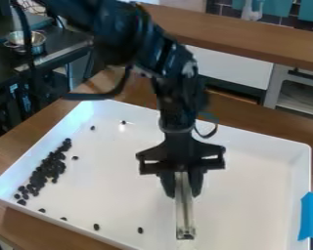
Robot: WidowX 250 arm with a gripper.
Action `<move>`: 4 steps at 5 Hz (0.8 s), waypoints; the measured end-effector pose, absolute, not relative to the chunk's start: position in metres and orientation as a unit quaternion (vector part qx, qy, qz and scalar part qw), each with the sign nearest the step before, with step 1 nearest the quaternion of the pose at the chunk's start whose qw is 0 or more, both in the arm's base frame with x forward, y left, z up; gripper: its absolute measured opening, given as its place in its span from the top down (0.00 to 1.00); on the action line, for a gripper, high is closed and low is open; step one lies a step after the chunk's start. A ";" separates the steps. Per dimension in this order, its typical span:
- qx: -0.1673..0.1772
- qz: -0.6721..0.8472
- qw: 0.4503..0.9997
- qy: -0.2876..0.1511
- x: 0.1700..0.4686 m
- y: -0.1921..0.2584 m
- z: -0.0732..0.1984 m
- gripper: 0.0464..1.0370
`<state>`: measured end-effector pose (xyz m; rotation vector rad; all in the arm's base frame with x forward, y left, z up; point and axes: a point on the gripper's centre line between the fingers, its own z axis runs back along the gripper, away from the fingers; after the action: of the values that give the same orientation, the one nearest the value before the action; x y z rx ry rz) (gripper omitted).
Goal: Sweep into pile
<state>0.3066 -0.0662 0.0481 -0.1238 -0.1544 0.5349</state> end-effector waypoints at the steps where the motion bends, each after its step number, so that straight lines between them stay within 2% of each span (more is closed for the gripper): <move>1: -0.048 0.260 0.960 -0.086 0.309 -0.068 0.033 0.66; 2: -0.033 0.248 0.963 -0.099 0.309 -0.064 0.021 0.66; 4: -0.026 0.236 0.965 -0.109 0.305 -0.046 0.015 0.66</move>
<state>0.3046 -0.0456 0.0150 -0.0525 -0.2216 0.4785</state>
